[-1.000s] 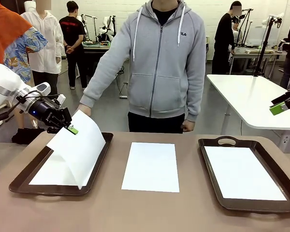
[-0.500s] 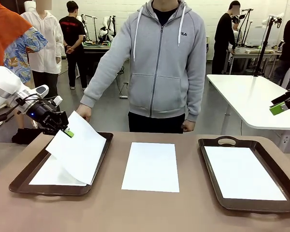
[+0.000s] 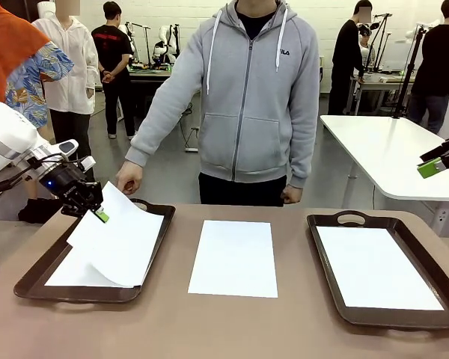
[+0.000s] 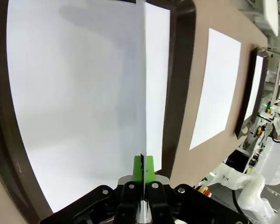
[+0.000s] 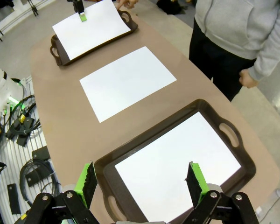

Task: Sort the A4 documents.
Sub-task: Place the A4 Paper in the designated Handle tray.

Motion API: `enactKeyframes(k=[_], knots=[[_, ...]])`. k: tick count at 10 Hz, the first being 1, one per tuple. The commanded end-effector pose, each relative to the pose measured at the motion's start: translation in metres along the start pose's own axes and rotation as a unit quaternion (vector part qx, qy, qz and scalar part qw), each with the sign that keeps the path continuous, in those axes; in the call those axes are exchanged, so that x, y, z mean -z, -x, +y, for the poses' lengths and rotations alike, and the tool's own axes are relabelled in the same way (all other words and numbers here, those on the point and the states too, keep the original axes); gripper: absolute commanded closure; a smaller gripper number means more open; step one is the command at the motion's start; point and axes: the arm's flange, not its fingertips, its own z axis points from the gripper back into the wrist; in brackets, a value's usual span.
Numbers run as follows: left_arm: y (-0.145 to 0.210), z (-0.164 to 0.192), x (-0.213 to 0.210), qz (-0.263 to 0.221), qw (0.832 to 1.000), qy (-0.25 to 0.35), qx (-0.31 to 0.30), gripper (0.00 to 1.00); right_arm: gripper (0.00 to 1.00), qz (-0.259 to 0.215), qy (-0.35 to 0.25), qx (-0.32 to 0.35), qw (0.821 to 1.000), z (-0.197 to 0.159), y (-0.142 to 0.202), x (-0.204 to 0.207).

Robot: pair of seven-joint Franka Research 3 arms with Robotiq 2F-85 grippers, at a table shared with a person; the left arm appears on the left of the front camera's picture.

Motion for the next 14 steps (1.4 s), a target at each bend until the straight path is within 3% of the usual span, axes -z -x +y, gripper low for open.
enactKeyframes(k=[1,9,10,11,12,13,14], knots=[[-0.002,-0.003,0.001,0.011,0.999,-0.038,-0.006,0.99,0.00,-0.002,-0.002,0.001,1.000,0.000,0.000,0.000],[-0.009,0.003,0.011,0.032,0.994,-0.097,-0.028,0.99,0.00,-0.002,-0.002,0.001,1.000,0.000,0.000,0.000],[-0.009,0.001,0.011,0.031,0.994,-0.103,-0.029,0.79,0.00,-0.002,-0.002,0.001,1.000,0.000,0.000,0.000],[-0.009,0.002,0.010,0.032,0.993,-0.110,-0.028,0.79,0.00,-0.002,-0.002,0.001,1.000,0.000,0.000,0.000],[-0.009,0.002,0.008,0.035,0.992,-0.115,-0.028,0.59,0.00,-0.002,-0.002,0.001,1.000,0.000,0.000,0.000],[-0.009,0.002,0.007,0.034,0.993,-0.112,-0.028,0.77,0.00,-0.002,-0.002,0.001,1.000,0.000,0.000,0.000],[-0.009,0.002,0.006,0.031,0.993,-0.111,-0.030,0.39,0.00,-0.002,-0.002,0.001,1.000,0.000,0.000,0.000]])
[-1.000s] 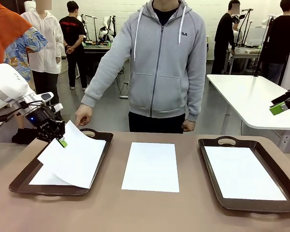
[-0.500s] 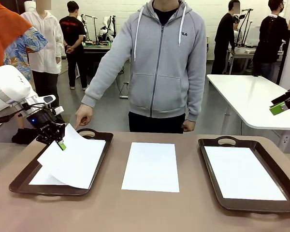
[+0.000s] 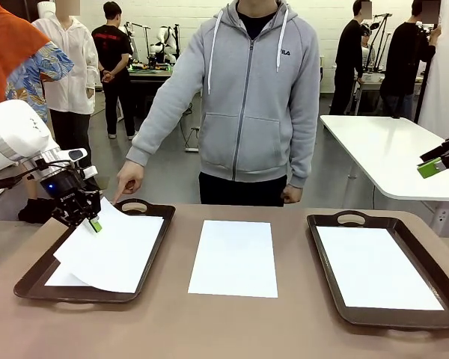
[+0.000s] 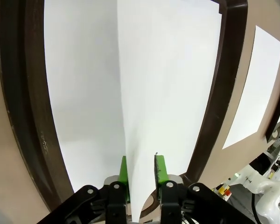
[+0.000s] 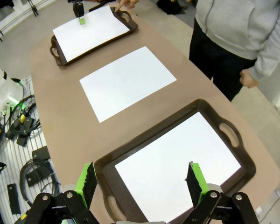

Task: Sort the A4 documents.
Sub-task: Place the A4 Paper in the designated Handle tray.

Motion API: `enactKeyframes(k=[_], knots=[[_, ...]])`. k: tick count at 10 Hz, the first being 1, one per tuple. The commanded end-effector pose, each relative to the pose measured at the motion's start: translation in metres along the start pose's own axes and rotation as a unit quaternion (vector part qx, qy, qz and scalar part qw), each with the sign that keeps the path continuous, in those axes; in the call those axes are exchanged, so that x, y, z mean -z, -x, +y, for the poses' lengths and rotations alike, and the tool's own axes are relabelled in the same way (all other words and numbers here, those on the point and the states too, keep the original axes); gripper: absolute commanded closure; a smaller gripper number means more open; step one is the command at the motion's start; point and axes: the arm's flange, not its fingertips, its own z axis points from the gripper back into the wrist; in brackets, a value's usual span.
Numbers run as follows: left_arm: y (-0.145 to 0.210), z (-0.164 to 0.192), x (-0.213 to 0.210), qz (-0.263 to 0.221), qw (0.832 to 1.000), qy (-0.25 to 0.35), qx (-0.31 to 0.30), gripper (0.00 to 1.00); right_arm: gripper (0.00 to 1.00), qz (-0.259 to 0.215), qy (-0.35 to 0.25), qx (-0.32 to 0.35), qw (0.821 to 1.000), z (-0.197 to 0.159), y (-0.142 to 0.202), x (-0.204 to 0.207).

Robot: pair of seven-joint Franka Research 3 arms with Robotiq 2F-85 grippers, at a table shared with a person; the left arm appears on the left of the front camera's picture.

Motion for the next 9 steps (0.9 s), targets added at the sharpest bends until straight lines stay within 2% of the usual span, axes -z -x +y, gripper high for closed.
enactKeyframes(k=[1,2,3,4,5,6,7,8,9], knots=[[-0.0023,-0.0038,-0.0029,-0.004,1.000,-0.016,-0.016,0.57,0.00,-0.002,-0.002,0.001,1.000,0.0004,0.0005,0.0003],[-0.0022,-0.0033,-0.0040,-0.003,1.000,-0.021,-0.017,0.54,0.00,-0.002,-0.002,0.001,1.000,0.0004,0.0005,0.0003],[-0.0020,-0.0031,-0.0049,-0.003,1.000,-0.022,-0.018,0.37,0.00,-0.002,-0.002,0.001,1.000,0.0004,0.0005,0.0003],[-0.0013,-0.0028,-0.0056,-0.002,1.000,-0.024,-0.019,0.34,0.00,-0.002,-0.002,0.001,1.000,0.0004,0.0005,0.0003],[-0.0003,-0.0022,-0.0062,-0.002,0.999,-0.027,-0.021,0.17,0.00,-0.002,-0.002,0.001,1.000,0.0004,0.0005,0.0003],[0.0007,-0.0018,-0.0070,-0.003,0.999,-0.032,-0.023,0.34,0.00,-0.002,-0.002,0.001,1.000,0.0004,0.0005,0.0003],[0.0020,-0.0013,-0.0082,-0.003,0.999,-0.040,-0.026,0.00,0.00,-0.002,-0.002,0.001,1.000,0.0004,0.0005,0.0003],[0.0032,-0.0007,-0.0099,-0.005,0.999,-0.045,-0.028,0.14,0.00,-0.002,-0.002,0.001,1.000,0.0004,0.0005,0.0003],[0.0039,-0.0001,-0.0111,-0.006,0.998,-0.047,-0.029,0.00,0.00,-0.002,-0.002,0.001,1.000,0.0004,0.0005,0.0003]])
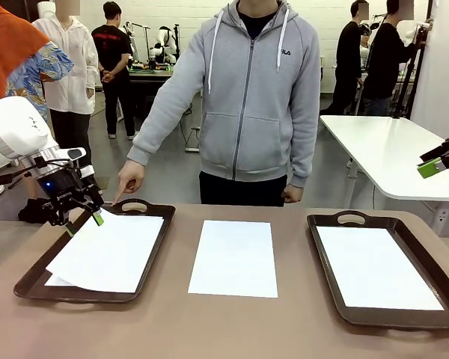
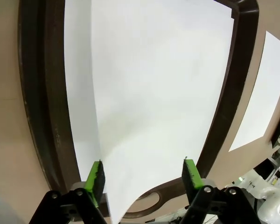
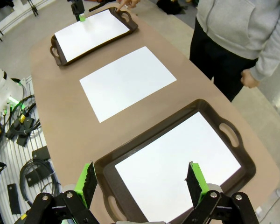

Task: Sort the A4 documents.
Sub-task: Place the A4 Paper in the designated Handle tray.

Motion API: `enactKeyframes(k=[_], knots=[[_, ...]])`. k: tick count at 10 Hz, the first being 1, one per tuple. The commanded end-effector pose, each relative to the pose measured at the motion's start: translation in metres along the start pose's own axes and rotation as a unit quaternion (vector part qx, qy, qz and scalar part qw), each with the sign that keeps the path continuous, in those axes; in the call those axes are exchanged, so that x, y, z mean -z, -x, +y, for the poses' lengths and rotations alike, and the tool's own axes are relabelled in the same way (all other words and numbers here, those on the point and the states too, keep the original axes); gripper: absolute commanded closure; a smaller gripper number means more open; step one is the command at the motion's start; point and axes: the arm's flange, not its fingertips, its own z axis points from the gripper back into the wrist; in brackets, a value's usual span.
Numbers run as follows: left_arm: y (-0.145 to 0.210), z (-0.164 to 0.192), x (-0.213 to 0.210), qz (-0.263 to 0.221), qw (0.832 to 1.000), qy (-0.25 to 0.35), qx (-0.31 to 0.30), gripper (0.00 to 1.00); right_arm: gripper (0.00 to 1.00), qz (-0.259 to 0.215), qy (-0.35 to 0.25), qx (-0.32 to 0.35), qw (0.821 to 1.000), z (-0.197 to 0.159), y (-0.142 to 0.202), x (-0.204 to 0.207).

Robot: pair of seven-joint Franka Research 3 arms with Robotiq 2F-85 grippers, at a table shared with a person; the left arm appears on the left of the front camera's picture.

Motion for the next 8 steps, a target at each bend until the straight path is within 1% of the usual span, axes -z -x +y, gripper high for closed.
enactKeyframes(k=[1,5,7,8], knots=[[0.0038,-0.0009,-0.0049,-0.002,1.000,-0.027,-0.015,0.00,0.00,-0.002,-0.002,0.001,1.000,0.0004,0.0005,0.0003],[0.0046,0.0011,-0.0080,-0.007,1.000,-0.023,-0.014,0.00,0.00,-0.002,-0.002,0.001,1.000,0.0004,0.0005,0.0003],[0.0054,-0.0017,-0.0092,-0.027,0.999,-0.010,-0.027,0.00,0.00,-0.002,-0.002,0.001,1.000,0.0004,0.0005,0.0003],[0.0011,0.0024,-0.0067,-0.006,1.000,-0.010,-0.004,0.00,0.00,-0.002,-0.002,0.001,1.000,0.0004,0.0005,0.0003]])
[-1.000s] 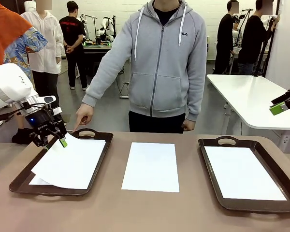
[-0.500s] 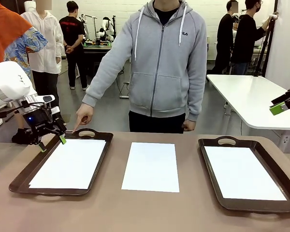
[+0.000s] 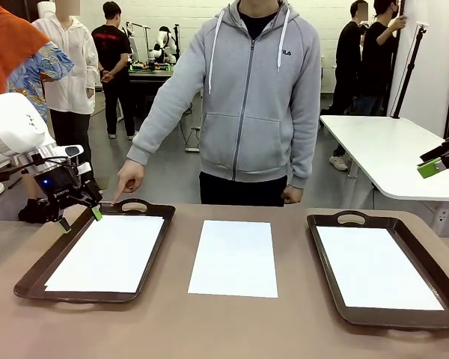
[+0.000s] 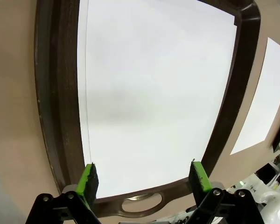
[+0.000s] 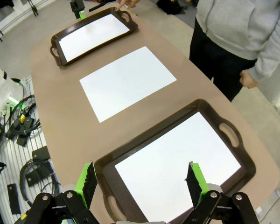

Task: Sort the A4 documents.
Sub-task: Place the A4 Paper in the designated Handle tray, then receive the A4 Paper.

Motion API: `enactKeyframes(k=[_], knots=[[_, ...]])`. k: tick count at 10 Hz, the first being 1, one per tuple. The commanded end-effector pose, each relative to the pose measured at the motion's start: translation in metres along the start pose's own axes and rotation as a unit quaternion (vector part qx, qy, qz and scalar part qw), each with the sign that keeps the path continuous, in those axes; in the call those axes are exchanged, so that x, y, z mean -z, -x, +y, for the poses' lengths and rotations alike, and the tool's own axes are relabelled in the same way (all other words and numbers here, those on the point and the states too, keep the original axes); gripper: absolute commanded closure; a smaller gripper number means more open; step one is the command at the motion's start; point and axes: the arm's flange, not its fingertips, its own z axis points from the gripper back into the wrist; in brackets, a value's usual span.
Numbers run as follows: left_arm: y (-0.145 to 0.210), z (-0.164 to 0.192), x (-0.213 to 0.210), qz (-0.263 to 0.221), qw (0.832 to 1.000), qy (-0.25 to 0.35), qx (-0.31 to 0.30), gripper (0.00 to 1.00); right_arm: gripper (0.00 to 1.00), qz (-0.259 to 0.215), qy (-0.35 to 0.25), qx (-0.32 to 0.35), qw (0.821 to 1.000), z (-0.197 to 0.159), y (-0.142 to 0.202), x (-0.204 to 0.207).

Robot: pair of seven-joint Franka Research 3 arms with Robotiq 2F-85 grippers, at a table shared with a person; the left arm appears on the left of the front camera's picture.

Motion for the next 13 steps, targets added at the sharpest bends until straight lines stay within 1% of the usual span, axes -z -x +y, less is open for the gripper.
enactKeyframes(k=[1,13], knots=[[0.0008,0.0000,0.0009,0.005,1.000,0.000,0.003,0.00,0.00,-0.002,-0.002,0.001,1.000,0.0004,0.0005,0.0003],[0.0008,0.0000,0.0009,0.005,1.000,0.000,0.003,0.00,0.00,-0.002,-0.002,0.001,1.000,0.0004,0.0005,0.0003]])
